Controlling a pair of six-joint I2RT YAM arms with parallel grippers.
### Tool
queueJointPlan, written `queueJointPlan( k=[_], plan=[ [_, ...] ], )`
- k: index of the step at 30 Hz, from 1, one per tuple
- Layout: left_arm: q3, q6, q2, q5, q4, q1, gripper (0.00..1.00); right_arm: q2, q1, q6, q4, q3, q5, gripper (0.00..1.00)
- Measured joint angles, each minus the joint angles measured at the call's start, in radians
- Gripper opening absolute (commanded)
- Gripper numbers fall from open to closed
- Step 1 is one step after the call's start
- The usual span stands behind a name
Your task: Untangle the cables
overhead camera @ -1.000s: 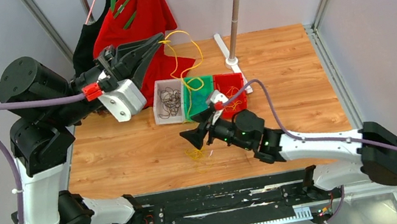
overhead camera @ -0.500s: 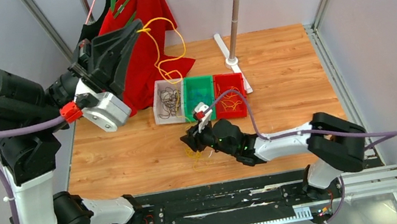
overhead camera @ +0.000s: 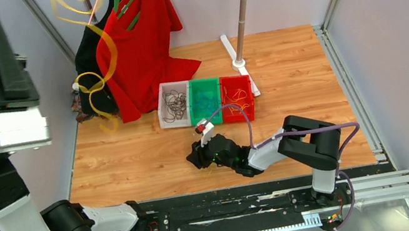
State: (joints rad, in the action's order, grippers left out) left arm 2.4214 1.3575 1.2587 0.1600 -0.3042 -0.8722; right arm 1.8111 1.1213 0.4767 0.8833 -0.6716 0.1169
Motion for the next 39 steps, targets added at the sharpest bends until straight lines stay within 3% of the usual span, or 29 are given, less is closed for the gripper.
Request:
queueJointPlan(
  k=[4, 7, 9, 12, 18, 27, 39],
  plan=[
    [0.007, 0.045, -0.022, -0.037, 0.027, 0.0, 0.01, -0.001, 0.0, 0.013, -0.002, 0.001, 0.001, 0.49],
    [-0.107, 0.046, -0.09, -0.033, -0.002, 0.0, 0.0, -0.035, 0.001, 0.014, -0.029, 0.007, 0.002, 0.58],
    [-0.233, 0.045, -0.15, -0.017, -0.055, 0.0, 0.01, -0.104, 0.005, 0.01, -0.072, 0.012, 0.004, 0.61],
    [-0.286, 0.017, -0.16, -0.006, -0.104, 0.0, 0.0, -0.266, 0.011, 0.003, -0.127, 0.01, 0.005, 0.64],
    [-0.322, -0.174, -0.122, -0.015, -0.212, 0.0, 0.0, -0.487, 0.013, 0.019, -0.179, -0.005, 0.008, 0.65],
    [-0.572, -0.392, -0.127, 0.014, -0.28, -0.001, 0.01, -0.647, -0.017, 0.008, -0.358, -0.067, 0.045, 0.6],
    [-0.517, -0.571, 0.126, 0.08, -0.231, -0.001, 0.0, -0.929, -0.122, -0.079, -0.576, 0.005, 0.327, 0.6]
  ],
)
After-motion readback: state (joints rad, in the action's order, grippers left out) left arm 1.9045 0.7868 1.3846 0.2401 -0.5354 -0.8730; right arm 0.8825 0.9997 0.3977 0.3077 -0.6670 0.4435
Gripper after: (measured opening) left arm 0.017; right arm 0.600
